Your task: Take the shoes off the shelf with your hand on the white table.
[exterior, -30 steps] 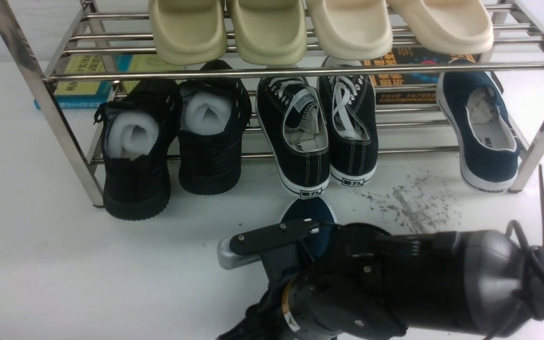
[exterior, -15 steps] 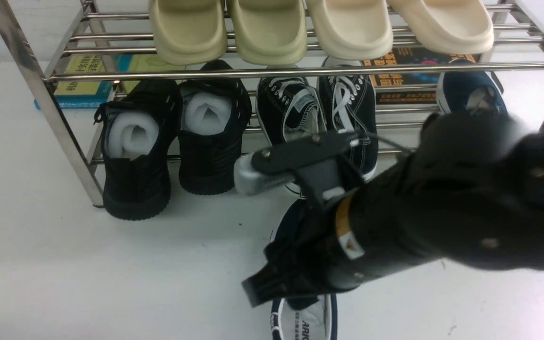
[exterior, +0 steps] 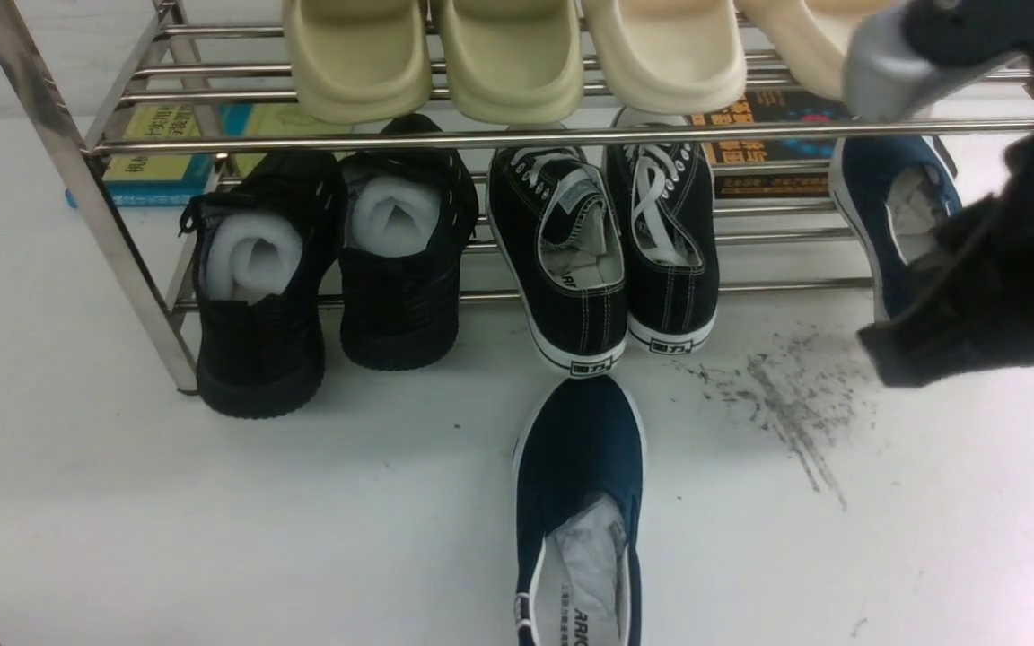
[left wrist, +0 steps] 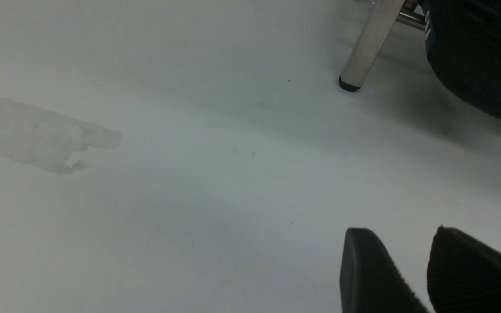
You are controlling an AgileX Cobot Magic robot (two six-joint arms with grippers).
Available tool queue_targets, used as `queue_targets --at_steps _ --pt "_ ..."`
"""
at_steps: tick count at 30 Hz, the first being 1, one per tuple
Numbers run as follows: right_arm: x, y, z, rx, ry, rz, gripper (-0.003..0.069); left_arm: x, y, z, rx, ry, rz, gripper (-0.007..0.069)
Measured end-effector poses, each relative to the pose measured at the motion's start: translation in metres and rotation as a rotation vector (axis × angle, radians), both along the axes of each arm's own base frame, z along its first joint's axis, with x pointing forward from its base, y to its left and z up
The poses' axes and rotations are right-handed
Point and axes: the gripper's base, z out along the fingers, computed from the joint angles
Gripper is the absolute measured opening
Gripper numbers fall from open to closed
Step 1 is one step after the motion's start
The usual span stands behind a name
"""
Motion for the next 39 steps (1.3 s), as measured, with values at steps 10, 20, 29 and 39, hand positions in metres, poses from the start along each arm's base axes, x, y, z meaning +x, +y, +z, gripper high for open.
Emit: queue_targets --at_steps 10,20,29,39 --pt "0.043 -0.060 -0.047 0.012 0.106 -0.349 -0.0015 0.000 0.000 0.000 0.000 0.000 0.000 0.0242" --pt "0.130 -0.083 -0.105 0.222 0.311 -0.331 0.0012 0.000 0.000 0.000 0.000 0.000 0.000 0.0242" --pt "0.160 -0.079 -0.095 0.162 0.197 -0.204 0.0272 0.000 0.000 0.000 0.000 0.000 0.000 0.0242" --pt "0.187 -0.078 -0.118 0.076 0.159 -0.168 0.0456 0.000 0.000 0.000 0.000 0.000 0.000 0.0242"
